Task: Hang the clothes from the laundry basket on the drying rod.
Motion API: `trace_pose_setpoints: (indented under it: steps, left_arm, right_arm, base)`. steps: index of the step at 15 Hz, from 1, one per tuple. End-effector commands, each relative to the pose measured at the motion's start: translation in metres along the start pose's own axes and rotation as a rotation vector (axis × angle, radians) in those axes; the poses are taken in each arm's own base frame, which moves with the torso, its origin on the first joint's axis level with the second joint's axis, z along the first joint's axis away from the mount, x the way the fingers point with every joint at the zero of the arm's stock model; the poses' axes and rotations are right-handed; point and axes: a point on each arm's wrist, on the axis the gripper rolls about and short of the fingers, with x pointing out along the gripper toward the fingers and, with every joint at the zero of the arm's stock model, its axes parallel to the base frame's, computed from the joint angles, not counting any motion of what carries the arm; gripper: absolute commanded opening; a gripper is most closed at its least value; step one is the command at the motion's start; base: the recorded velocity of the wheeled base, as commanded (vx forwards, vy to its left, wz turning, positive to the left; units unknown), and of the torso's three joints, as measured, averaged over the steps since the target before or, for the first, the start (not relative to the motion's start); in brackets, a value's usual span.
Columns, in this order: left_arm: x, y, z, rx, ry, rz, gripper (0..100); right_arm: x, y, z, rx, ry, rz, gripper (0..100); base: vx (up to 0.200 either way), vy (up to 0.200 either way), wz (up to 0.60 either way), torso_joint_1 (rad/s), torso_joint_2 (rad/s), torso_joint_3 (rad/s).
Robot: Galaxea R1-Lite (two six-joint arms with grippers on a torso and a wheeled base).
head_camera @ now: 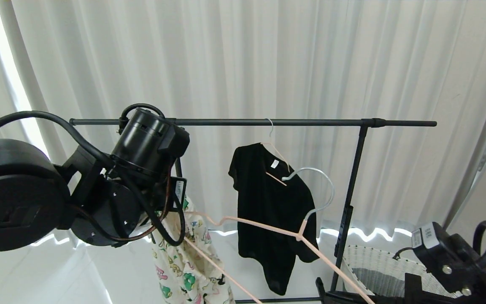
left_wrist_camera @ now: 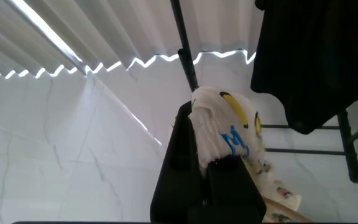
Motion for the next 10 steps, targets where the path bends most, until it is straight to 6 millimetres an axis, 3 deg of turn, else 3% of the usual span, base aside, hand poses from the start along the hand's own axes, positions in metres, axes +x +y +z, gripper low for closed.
trace_pose_setpoints:
  steps: [1,5,10]
  left_arm:
    - [0.004,-0.004,0.000,-0.007,0.008,0.000,0]
    - [0.005,-0.004,0.003,-0.048,0.004,0.004,0]
    - [-0.033,-0.029,0.002,-0.022,-0.044,-0.197,0]
  right_arm:
    - [0.017,-0.006,-0.003,0.008,0.025,-0.037,0]
    - [0.024,-0.011,0.004,0.014,0.004,-0.048,0]
    - [0.041,-0.006,0.019,0.014,-0.021,-0.015,0]
  base:
    - [0.000,0.000,0.00,0.000,0.00,0.000]
    - [0.000,0.000,0.00,0.000,0.00,0.000]
    - [0.000,0.000,0.00,0.000,0.00,0.000]
